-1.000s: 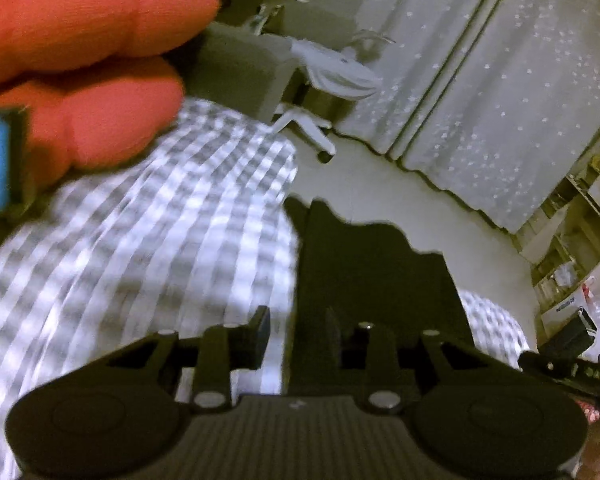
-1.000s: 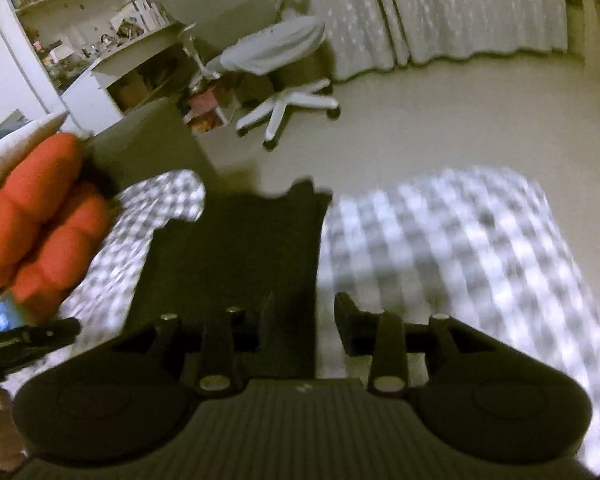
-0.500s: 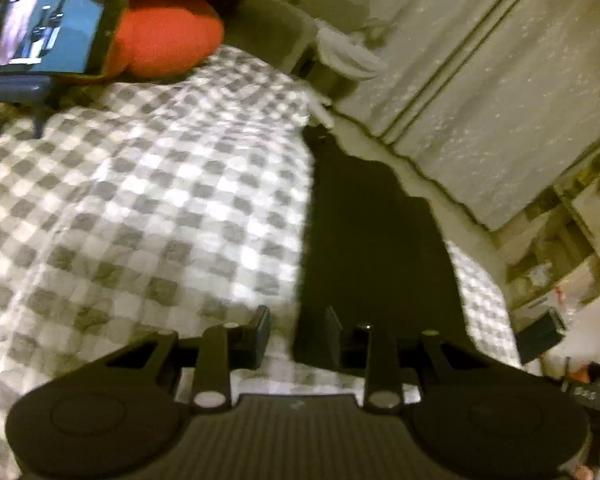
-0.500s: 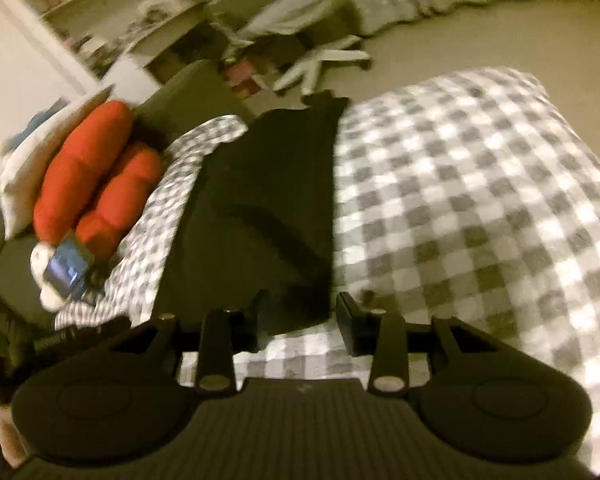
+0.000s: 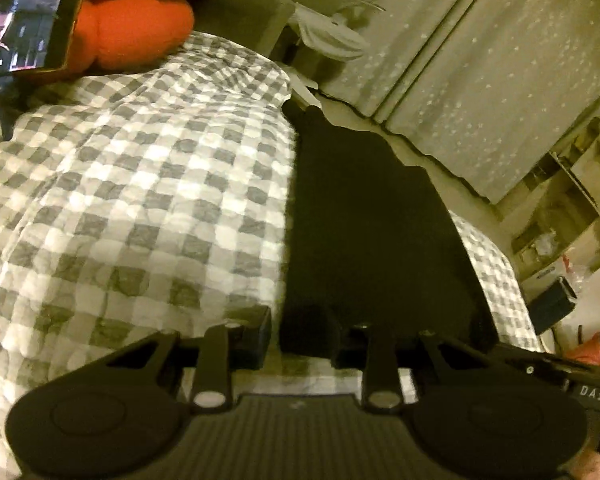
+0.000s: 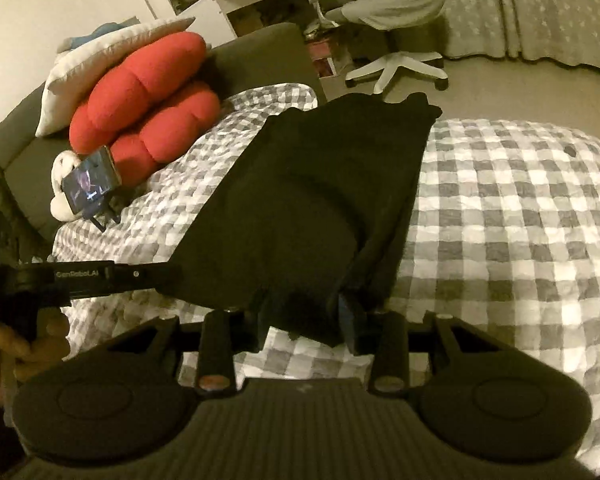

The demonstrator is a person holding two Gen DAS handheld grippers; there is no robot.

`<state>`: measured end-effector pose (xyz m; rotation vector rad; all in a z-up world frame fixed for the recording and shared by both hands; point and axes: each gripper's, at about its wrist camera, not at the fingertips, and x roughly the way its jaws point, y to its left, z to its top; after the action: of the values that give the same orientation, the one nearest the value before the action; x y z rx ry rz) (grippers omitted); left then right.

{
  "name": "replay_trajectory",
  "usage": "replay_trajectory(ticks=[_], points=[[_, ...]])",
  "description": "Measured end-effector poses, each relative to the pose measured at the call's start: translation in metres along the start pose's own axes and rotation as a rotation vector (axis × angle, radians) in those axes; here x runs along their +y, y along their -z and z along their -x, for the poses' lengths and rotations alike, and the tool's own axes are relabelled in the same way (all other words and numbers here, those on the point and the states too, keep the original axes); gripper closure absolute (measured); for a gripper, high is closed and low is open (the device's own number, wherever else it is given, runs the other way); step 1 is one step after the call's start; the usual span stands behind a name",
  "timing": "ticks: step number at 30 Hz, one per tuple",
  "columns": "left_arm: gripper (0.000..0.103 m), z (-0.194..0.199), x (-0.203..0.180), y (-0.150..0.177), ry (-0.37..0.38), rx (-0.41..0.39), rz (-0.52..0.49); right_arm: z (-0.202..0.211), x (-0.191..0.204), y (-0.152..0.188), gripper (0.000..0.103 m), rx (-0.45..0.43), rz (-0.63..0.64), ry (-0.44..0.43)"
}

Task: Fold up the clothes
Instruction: 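Hold the garment end with both grippers and stretch it flat along the bed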

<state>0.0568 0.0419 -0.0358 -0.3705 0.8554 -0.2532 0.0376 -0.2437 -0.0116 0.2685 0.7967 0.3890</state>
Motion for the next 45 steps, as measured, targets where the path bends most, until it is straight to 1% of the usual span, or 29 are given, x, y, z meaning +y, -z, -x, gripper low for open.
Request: replay_trajectory(ticks=[3, 7, 11, 13, 14, 16, 17, 18, 20, 23, 26, 28, 32, 35, 36, 38, 44, 45], points=[[0.077, 0.0, 0.0, 0.0, 0.001, 0.001, -0.009, -0.002, -0.002, 0.0, 0.062, -0.006, 0.011, -0.009], [0.077, 0.002, -0.003, 0.0, 0.012, -0.003, -0.022, 0.001, -0.003, -0.001, 0.062, -0.064, 0.028, -0.001], [0.078, 0.0, -0.007, 0.002, -0.006, -0.003, -0.043, 0.0, -0.003, 0.0, 0.062, -0.034, 0.021, -0.01], [0.082, -0.001, -0.008, 0.003, -0.022, 0.001, -0.053, -0.001, -0.004, 0.0, 0.069, -0.019, 0.018, -0.015], [0.083, -0.001, -0.008, 0.004, -0.03, 0.003, -0.057, -0.001, -0.004, 0.001, 0.078, -0.011, 0.017, -0.017], [0.084, -0.001, -0.008, 0.004, -0.039, 0.007, -0.063, -0.001, -0.004, 0.001, 0.083, 0.004, 0.013, -0.022], [0.084, -0.001, -0.008, 0.004, -0.04, 0.008, -0.064, -0.001, -0.004, 0.002, 0.091, 0.011, 0.012, -0.024], [0.084, 0.0, -0.008, 0.005, -0.04, 0.007, -0.065, 0.002, -0.006, 0.003, 0.096, 0.011, 0.014, -0.024], [0.085, 0.0, -0.008, 0.005, -0.042, 0.006, -0.067, 0.007, -0.008, 0.005, 0.097, 0.012, 0.028, -0.006], [0.085, 0.0, -0.009, 0.006, -0.045, 0.004, -0.07, 0.01, -0.011, 0.007, 0.097, 0.015, 0.032, 0.008], [0.085, 0.001, -0.009, 0.006, -0.049, 0.004, -0.069, 0.012, -0.008, 0.01, 0.097, 0.026, 0.066, 0.016], [0.085, 0.002, -0.009, 0.006, -0.05, 0.004, -0.073, 0.012, -0.009, 0.012, 0.098, 0.045, 0.071, 0.035], [0.085, 0.003, -0.009, 0.006, -0.051, 0.003, -0.079, 0.016, -0.016, 0.013, 0.098, 0.038, 0.059, 0.071], [0.085, 0.006, -0.008, 0.005, -0.048, -0.001, -0.075, 0.02, -0.019, 0.011, 0.097, 0.013, 0.045, 0.067], [0.085, 0.007, -0.007, 0.004, -0.042, -0.006, -0.07, 0.021, -0.021, 0.01, 0.093, 0.003, 0.025, 0.065], [0.085, 0.01, -0.005, 0.003, -0.025, -0.013, -0.057, 0.023, -0.026, 0.007, 0.089, -0.016, -0.017, 0.061], [0.084, 0.012, -0.004, 0.0, 0.015, -0.015, -0.032, 0.021, -0.025, 0.006, 0.088, -0.027, -0.038, 0.006], [0.084, 0.012, -0.005, 0.0, 0.02, -0.014, -0.032, 0.021, -0.025, 0.006, 0.085, -0.029, -0.042, -0.003]])
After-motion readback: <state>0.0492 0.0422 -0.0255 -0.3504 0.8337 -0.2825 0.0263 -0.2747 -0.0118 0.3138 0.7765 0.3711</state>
